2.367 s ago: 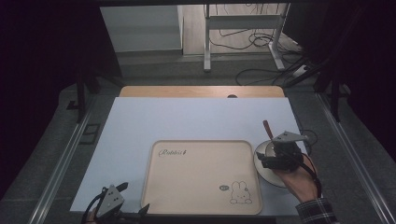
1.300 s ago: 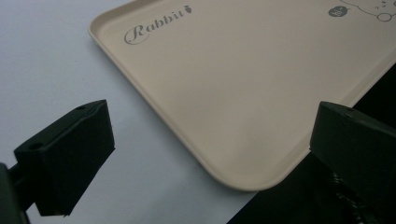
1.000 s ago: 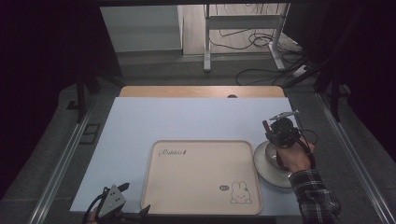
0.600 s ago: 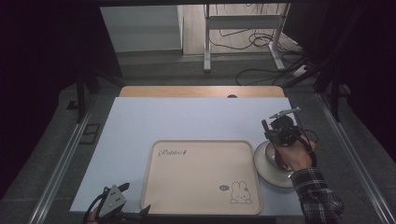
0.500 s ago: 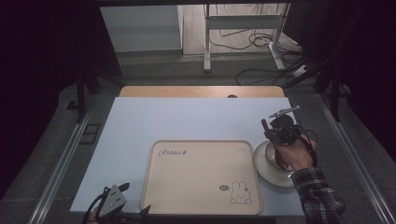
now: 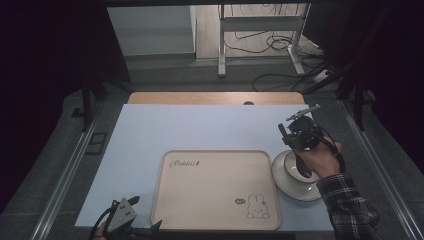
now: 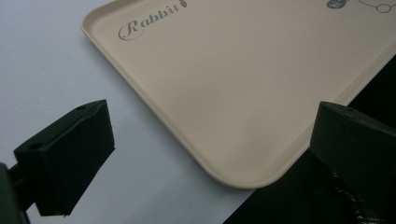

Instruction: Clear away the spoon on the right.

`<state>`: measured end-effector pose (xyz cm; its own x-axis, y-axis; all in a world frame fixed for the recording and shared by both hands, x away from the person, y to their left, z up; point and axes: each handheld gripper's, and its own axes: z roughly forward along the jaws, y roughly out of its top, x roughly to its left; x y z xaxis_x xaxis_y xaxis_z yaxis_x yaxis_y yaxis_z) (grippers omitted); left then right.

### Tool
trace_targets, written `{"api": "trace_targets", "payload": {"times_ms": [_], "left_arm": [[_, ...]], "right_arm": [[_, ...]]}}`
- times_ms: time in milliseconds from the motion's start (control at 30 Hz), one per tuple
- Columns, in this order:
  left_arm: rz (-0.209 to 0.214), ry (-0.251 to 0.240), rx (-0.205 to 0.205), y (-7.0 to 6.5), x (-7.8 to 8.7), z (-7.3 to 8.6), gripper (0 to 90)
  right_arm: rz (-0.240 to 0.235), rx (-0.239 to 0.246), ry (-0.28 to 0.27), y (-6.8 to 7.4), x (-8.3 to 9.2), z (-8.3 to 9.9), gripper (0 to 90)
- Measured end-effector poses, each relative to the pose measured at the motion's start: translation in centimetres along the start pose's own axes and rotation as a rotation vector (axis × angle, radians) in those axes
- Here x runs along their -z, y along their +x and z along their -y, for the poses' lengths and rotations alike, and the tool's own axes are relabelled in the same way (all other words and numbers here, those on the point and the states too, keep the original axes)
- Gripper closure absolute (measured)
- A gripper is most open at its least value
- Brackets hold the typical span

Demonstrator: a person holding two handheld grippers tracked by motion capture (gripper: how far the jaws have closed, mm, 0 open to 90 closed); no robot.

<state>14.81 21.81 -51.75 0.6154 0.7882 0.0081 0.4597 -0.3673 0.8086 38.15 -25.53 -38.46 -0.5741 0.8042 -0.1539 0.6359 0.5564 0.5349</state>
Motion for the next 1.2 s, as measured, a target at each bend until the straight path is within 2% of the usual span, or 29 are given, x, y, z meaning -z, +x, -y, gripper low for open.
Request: {"api": "trace_targets", "payload": {"times_ms": [200, 567, 667, 700, 867, 900, 1133, 1200], "left_arm": [[0.001, 0.001, 0.001, 0.0, 0.0, 0.0, 0.0], [0.004, 0.003, -0.001, 0.0, -0.1, 0.0, 0.0], [0.005, 0.004, -0.003, 0.0, -0.1, -0.1, 0.0], [0.006, 0.004, -0.004, 0.0, -0.1, -0.1, 0.0], [0.007, 0.005, -0.004, 0.0, -0.1, -0.1, 0.0], [0.008, 0.006, -0.006, 0.0, -0.1, -0.1, 0.0], [0.009, 0.006, -0.006, 0.0, -0.1, -0.1, 0.0], [0.010, 0.007, -0.006, 0.0, -0.2, -0.1, 0.0]], "right_arm": [[-0.023, 0.032, 0.050, 0.5, 0.7, -0.7, 77.8], [-0.048, 0.090, 0.098, 2.2, 1.7, -1.5, 77.9], [-0.061, 0.114, 0.122, 2.9, 2.0, -1.7, 77.9], [-0.071, 0.118, 0.143, 3.5, 2.0, -1.8, 77.9], [-0.097, 0.144, 0.169, 4.7, 1.9, -1.8, 77.9], [-0.113, 0.160, 0.191, 5.4, 1.7, -1.8, 77.9], [-0.144, 0.191, 0.238, 7.0, 0.8, -1.5, 77.9], [-0.163, 0.206, 0.262, 7.9, 0.2, -1.3, 77.9]]}}
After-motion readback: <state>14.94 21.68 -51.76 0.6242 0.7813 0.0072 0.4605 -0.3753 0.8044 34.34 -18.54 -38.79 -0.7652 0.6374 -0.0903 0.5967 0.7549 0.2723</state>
